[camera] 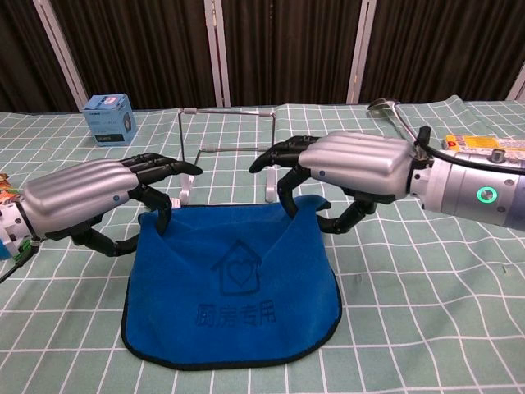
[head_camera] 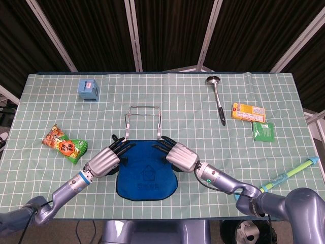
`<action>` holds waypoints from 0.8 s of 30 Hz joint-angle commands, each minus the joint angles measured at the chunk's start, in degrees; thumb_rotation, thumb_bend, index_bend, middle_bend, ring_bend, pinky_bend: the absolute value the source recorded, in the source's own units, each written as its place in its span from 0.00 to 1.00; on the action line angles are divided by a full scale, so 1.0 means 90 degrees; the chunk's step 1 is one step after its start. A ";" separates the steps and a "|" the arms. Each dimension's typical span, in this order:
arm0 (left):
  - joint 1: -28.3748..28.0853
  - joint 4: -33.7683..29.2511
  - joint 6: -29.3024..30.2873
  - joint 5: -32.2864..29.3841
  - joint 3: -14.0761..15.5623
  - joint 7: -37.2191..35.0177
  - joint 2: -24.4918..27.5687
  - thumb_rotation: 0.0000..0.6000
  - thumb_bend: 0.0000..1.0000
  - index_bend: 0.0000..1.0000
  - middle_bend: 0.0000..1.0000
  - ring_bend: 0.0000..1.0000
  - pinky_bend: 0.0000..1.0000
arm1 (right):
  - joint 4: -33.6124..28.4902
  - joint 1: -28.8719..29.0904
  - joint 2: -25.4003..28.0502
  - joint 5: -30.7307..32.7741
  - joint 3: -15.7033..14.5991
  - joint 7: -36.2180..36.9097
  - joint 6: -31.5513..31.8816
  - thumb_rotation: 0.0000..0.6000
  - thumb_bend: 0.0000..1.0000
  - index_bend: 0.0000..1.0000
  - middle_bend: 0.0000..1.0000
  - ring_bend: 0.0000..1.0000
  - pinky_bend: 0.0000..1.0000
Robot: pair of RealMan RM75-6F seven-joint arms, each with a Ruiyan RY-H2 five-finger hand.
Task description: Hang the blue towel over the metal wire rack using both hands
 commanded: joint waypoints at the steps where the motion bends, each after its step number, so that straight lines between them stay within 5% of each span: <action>1: 0.0014 -0.0147 0.0100 -0.0012 -0.0051 -0.0020 0.0113 1.00 0.55 0.81 0.00 0.00 0.00 | -0.0134 -0.0022 0.0105 0.0024 0.0063 -0.0053 0.0069 1.00 0.55 0.65 0.08 0.00 0.00; 9: 0.0017 -0.0988 0.0445 -0.0213 -0.0444 0.0056 0.0648 1.00 0.55 0.82 0.00 0.00 0.00 | -0.0772 -0.0038 0.0562 0.0173 0.0440 -0.0234 0.0332 1.00 0.55 0.65 0.09 0.00 0.00; 24: -0.0322 -0.2226 -0.0109 -0.1158 -0.1448 0.0803 0.1490 1.00 0.55 0.83 0.00 0.00 0.00 | -0.1368 0.0112 0.1158 0.1059 0.1464 -0.0487 0.0245 1.00 0.55 0.65 0.09 0.00 0.00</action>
